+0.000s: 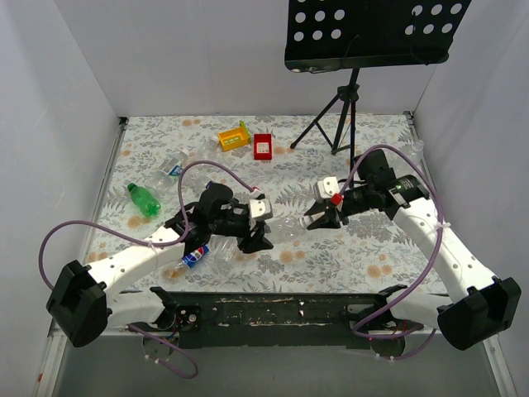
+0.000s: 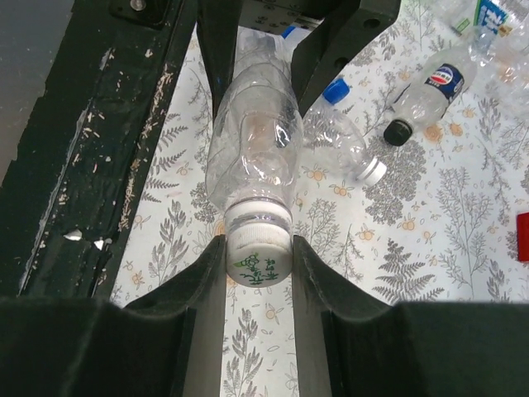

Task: Unscrew the bottle caps
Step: Unscrew the bottle cap from the plastic bottle.

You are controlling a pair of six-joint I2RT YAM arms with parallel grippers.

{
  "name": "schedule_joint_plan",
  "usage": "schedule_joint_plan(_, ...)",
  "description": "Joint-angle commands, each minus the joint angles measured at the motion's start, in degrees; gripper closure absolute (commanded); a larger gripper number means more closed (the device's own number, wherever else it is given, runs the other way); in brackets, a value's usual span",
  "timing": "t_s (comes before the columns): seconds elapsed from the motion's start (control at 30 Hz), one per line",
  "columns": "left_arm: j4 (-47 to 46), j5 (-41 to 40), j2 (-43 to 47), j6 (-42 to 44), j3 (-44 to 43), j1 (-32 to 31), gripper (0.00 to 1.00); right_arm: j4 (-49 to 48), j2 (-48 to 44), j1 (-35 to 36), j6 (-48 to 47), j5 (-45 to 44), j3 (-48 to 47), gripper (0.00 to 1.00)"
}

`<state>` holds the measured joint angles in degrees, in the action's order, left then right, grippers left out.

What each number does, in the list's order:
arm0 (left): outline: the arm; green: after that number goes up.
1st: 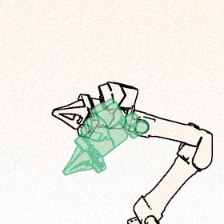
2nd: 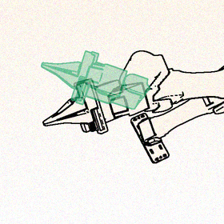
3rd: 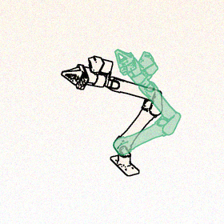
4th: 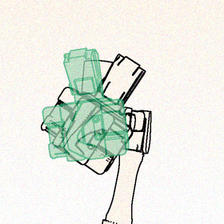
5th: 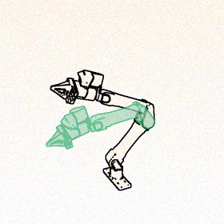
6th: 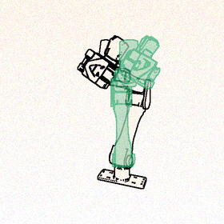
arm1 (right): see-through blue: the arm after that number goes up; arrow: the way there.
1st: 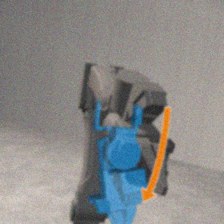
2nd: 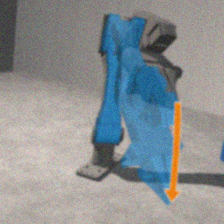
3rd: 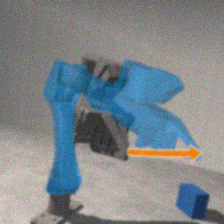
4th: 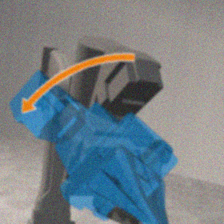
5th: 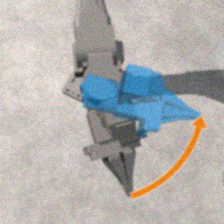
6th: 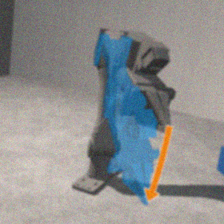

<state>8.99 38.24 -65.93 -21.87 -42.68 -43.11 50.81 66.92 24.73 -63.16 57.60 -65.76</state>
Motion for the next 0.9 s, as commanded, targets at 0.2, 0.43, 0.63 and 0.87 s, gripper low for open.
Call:
schedule_joint_plan(0.2,0.5,-0.18,-1.13,1.83,-2.59,0.4,1.0,-6.42,-1.79,-0.03,4.78,-1.62,3.09,0.85)
schedule_joint_plan(0.43,0.76,-2.64,1.68,2.36,-1.36,0.4,1.0,-11.6,-2.4,-1.79,16.2,-1.79,3.97,0.39)
schedule_joint_plan(0.63,0.76,-3.17,1.86,2.0,-0.48,0.31,1.0,-15.83,-4.16,-6.18,25.09,0.83,5.55,0.19)
schedule_joint_plan(0.87,0.32,-5.45,2.82,1.92,-0.04,0.22,1.0,-10.82,-6.0,-10.4,22.03,4.71,5.81,0.16)
